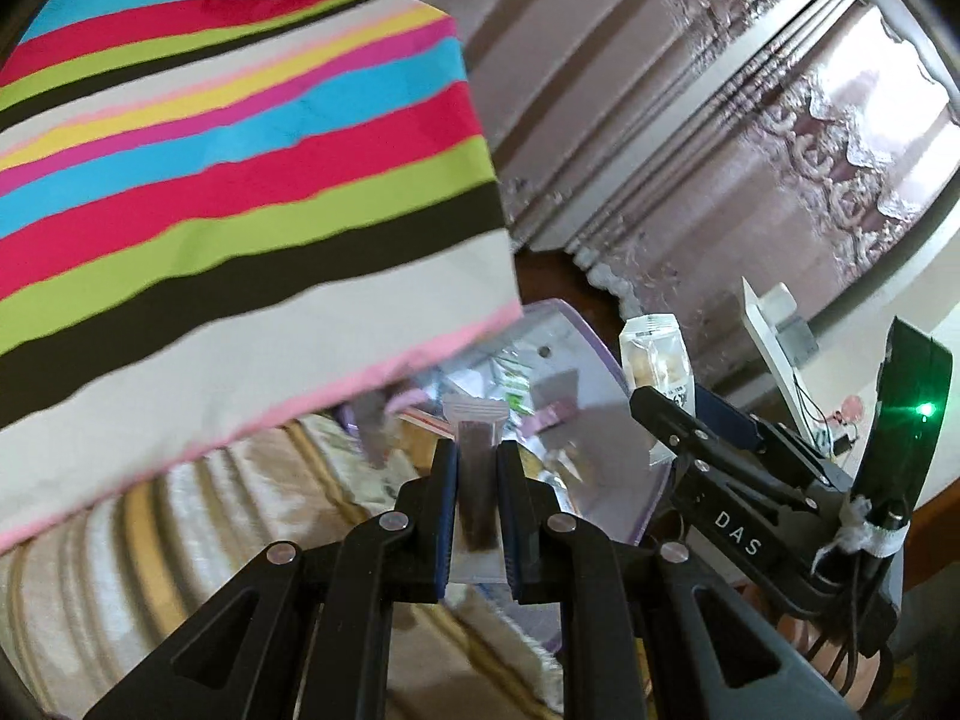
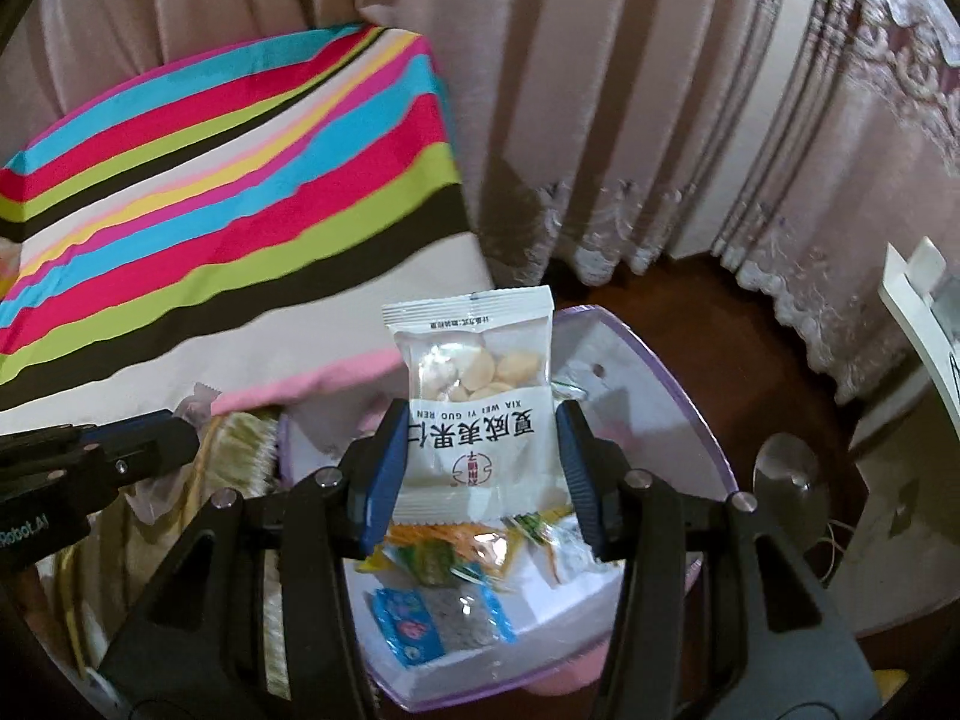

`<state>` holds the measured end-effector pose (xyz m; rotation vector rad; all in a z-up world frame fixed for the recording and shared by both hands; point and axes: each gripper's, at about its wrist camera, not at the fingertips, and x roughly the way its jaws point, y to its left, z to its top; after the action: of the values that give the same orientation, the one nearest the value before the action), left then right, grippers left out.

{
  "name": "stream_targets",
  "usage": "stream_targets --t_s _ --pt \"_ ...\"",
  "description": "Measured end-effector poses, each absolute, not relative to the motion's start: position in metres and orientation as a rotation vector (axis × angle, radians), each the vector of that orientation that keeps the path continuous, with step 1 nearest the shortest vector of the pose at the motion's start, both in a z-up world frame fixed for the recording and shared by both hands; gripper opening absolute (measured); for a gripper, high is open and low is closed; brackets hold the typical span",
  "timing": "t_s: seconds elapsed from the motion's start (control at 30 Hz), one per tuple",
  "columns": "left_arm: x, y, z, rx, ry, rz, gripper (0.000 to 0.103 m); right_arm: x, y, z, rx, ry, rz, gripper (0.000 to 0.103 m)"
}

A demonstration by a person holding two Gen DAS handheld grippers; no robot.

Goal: Organize snacks
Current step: 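Carry both packets over the white box and open both tools to release them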

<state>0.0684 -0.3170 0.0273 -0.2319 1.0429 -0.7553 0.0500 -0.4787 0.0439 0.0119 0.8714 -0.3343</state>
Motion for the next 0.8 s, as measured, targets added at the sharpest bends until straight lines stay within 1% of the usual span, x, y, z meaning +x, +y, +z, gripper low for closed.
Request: stream_targets --t_s 0.07,0.13,0.17,0.2,0.27,0.33,0.37,0.43,0.5,0.57,0.67,0.8 --pt "0.068 -0.325 0.024 -0.234 1.056 -0.769 0.018 0.044 -0.489 0.043 0.027 0.872 -0.352 0.053" --pt "0.065 -0.332 0.02 -0.227 1.075 -0.787 0.02 0.038 -0.497 0.043 0.039 0.873 -0.376 0.053" --pt "0.064 -0.335 0.018 -0.222 1.085 -0.794 0.024 0.035 -0.5 0.043 0.04 0.872 -0.388 0.053" --pt "0.061 -0.335 0.017 -0.217 1.095 -0.796 0.028 0.032 -0.5 0.044 0.041 0.871 -0.394 0.056" --pt "0.058 -0.334 0.016 -0.215 1.105 -0.789 0.044 0.028 -0.505 0.044 0.051 0.87 -0.412 0.061" --pt "0.054 -0.329 0.015 -0.214 1.127 -0.765 0.051 0.024 -0.509 0.044 0.064 0.873 -0.422 0.065" --pt "0.051 -0.327 0.012 -0.223 1.152 -0.755 0.054 0.021 -0.509 0.044 0.068 0.875 -0.428 0.068" --pt "0.045 -0.323 0.008 -0.239 1.176 -0.74 0.055 0.019 -0.51 0.044 0.073 0.88 -0.438 0.071" --pt "0.036 -0.32 0.009 -0.231 1.158 -0.726 0.056 0.017 -0.51 0.042 0.086 0.897 -0.447 0.076" --pt "0.028 -0.322 0.012 -0.212 1.144 -0.73 0.066 0.012 -0.507 0.043 0.089 0.905 -0.442 0.076" --pt "0.019 -0.331 0.014 -0.131 1.138 -0.746 0.077 0.009 -0.505 0.042 0.074 0.912 -0.447 0.076" --pt "0.019 -0.337 0.011 -0.11 1.147 -0.745 0.082 0.006 -0.506 0.041 0.085 0.91 -0.45 0.076"
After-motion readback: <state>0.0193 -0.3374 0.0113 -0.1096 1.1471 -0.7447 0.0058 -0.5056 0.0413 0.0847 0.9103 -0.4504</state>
